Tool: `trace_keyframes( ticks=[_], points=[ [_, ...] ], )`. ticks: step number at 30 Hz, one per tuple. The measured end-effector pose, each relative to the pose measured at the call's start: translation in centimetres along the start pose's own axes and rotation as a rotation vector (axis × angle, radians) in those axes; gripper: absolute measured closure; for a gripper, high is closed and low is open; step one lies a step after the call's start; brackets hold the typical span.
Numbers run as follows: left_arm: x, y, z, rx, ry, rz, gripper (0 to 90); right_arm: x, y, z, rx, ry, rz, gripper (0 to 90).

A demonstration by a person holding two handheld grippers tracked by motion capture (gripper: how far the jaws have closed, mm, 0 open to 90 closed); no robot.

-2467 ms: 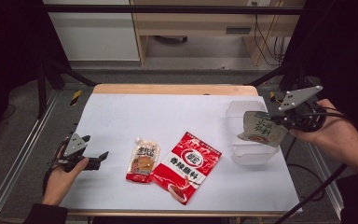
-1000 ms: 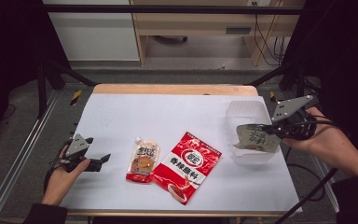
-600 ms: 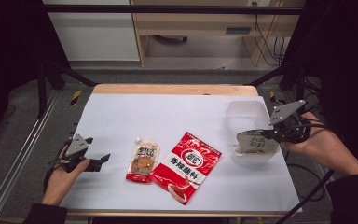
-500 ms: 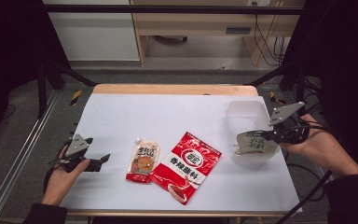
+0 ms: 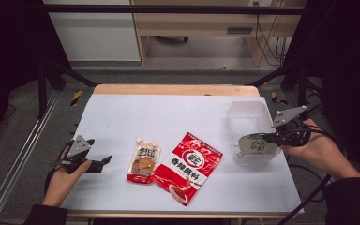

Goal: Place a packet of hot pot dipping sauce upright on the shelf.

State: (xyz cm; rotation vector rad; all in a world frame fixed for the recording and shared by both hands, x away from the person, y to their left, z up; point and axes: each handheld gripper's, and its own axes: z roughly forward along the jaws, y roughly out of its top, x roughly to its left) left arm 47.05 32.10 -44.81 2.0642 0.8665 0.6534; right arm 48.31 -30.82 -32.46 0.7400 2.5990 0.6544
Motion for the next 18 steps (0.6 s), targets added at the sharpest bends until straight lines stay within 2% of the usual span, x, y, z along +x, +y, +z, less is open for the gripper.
trace_keyframes(
  ticks=[12,18],
  points=[
    [-0.07,-0.04,0.13,0.013,-0.005,0.004,6.5,0.03,-0.49,0.06,0.001,-0.003,0.020,83.3],
    [-0.14,-0.03,0.19,0.018,-0.009,0.003,6.5,0.32,-0.62,0.11,0.004,0.004,0.014,73.5]
  ],
)
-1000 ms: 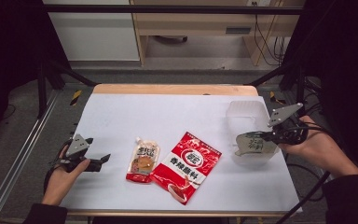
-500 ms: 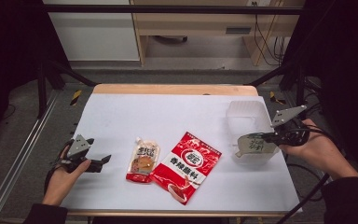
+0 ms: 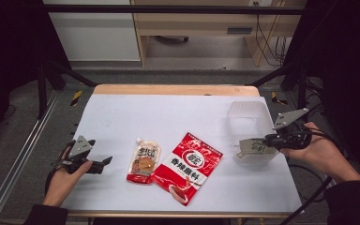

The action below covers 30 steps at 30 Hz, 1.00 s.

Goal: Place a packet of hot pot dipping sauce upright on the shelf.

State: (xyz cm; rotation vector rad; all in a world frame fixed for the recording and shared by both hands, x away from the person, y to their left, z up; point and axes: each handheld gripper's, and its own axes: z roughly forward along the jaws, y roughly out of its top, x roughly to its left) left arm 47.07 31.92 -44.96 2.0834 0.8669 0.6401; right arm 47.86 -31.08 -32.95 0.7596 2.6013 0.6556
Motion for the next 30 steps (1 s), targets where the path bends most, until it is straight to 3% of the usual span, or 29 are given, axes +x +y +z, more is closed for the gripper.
trace_keyframes(
  ticks=[2,6,7,8,9,13,19,30],
  points=[
    [0.0,0.0,0.0,0.002,-0.001,0.000,6.5,0.2,0.0,0.1,-0.006,0.002,0.004,70.8],
    [0.0,0.0,0.0,0.007,-0.005,0.004,6.5,0.8,0.3,0.2,-0.014,-0.020,-0.007,51.3],
    [0.0,0.0,0.0,0.007,-0.005,0.004,6.5,0.8,0.3,0.2,-0.014,-0.020,-0.007,51.3],
    [0.0,0.0,0.0,0.009,-0.006,0.003,6.5,1.3,0.6,0.2,-0.026,-0.030,-0.010,39.3],
    [0.0,0.0,0.0,0.010,-0.007,0.002,6.5,1.5,0.8,0.2,-0.031,-0.034,-0.017,34.9],
    [0.0,0.0,0.1,0.015,-0.011,0.001,6.5,2.5,1.8,0.1,-0.042,-0.043,-0.042,25.5],
    [-0.2,0.0,0.1,0.017,-0.015,0.004,6.3,4.1,3.0,0.2,-0.060,-0.038,-0.061,18.6],
    [-0.3,0.1,0.2,0.023,-0.024,0.016,6.3,6.9,5.2,0.8,-0.107,0.001,-0.105,16.0]
  ],
)
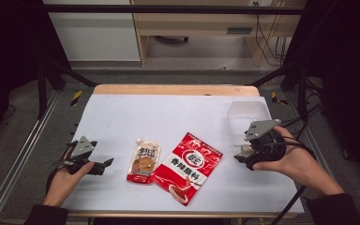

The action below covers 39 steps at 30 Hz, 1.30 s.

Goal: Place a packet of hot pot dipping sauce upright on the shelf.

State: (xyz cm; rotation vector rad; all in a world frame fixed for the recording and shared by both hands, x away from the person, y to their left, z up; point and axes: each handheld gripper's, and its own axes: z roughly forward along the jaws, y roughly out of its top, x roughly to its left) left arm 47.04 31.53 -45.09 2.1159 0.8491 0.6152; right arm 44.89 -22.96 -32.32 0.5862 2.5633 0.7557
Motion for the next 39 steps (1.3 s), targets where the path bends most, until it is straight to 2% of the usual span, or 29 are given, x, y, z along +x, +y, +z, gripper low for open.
trace_keyframes(
  ticks=[7,14,16,17,19,21,24,26,29,30,31,34,35,38,39],
  points=[
    [0.0,0.0,0.0,0.001,-0.002,0.002,6.3,0.8,1.0,0.6,-0.013,0.010,0.002,15.7],
    [-0.3,0.1,0.2,0.012,-0.012,0.016,6.3,2.1,2.6,1.5,-0.011,-0.040,0.016,15.5],
    [-0.4,0.1,0.2,0.018,-0.018,0.016,6.4,3.0,3.5,2.2,-0.021,-0.056,0.018,15.7],
    [-0.4,0.1,0.2,0.018,-0.018,0.016,6.6,3.0,3.5,2.2,-0.021,-0.056,0.018,15.7],
    [-0.5,0.2,0.2,0.017,-0.019,0.014,6.8,3.9,4.0,2.6,-0.053,-0.056,-0.008,25.0],
    [-0.6,0.2,0.1,0.015,-0.020,0.017,7.0,5.2,4.9,3.3,-0.067,-0.059,-0.035,25.5],
    [-0.7,0.3,0.1,0.006,-0.006,0.010,7.6,6.1,5.5,3.9,-0.069,-0.068,-0.034,26.5],
    [-0.8,0.4,0.0,-0.002,-0.009,0.008,7.7,7.0,6.3,5.0,-0.090,-0.059,-0.015,30.0],
    [-1.0,0.4,0.1,0.002,-0.015,0.014,8.0,7.7,6.8,5.9,-0.093,-0.052,0.005,33.0],
    [-1.1,0.4,0.1,0.003,-0.019,0.019,8.0,8.0,7.0,6.5,-0.100,-0.045,0.009,34.1],
    [-1.2,0.5,0.2,0.003,-0.020,0.023,8.1,8.6,7.5,7.8,-0.108,-0.024,0.033,38.2],
    [-1.4,0.5,0.3,0.003,-0.029,0.032,8.1,9.2,8.3,9.6,-0.116,-0.004,0.064,43.4],
    [-1.5,0.5,0.4,0.008,-0.028,0.040,8.1,9.2,8.3,9.6,-0.116,-0.004,0.064,43.4],
    [-1.4,0.5,0.5,0.001,-0.027,0.037,7.8,9.6,9.6,12.4,-0.110,0.013,0.106,46.9],
    [-1.4,0.5,0.5,0.001,-0.027,0.037,7.8,9.6,9.6,12.4,-0.110,0.013,0.106,46.9]
  ],
)
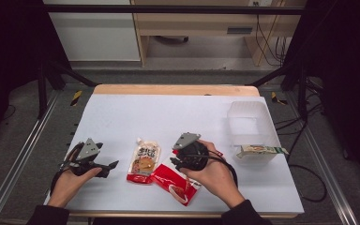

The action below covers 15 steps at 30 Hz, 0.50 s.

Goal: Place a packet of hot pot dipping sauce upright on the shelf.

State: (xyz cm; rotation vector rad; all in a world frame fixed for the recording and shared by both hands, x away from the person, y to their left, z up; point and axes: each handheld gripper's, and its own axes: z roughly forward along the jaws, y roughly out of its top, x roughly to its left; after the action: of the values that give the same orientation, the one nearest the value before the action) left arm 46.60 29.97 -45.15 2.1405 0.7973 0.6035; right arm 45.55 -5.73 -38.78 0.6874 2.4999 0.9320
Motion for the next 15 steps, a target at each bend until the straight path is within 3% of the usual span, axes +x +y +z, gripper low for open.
trace_keyframes(
  ticks=[3,6,7,15],
  points=[
    [0.2,-0.1,-0.1,-0.005,0.006,-0.005,7.7,0.1,0.9,2.7,0.010,0.024,0.037,50.6],
    [0.3,-0.1,-0.1,-0.005,0.010,-0.005,7.7,0.1,1.2,3.9,0.013,0.038,0.067,51.9],
    [0.3,-0.1,-0.1,-0.006,0.012,-0.008,7.7,-0.1,1.4,5.1,0.007,0.045,0.100,54.2],
    [0.2,0.1,0.4,0.003,0.011,-0.001,7.7,-1.0,2.4,8.6,0.020,0.056,0.173,63.5]
  ],
)
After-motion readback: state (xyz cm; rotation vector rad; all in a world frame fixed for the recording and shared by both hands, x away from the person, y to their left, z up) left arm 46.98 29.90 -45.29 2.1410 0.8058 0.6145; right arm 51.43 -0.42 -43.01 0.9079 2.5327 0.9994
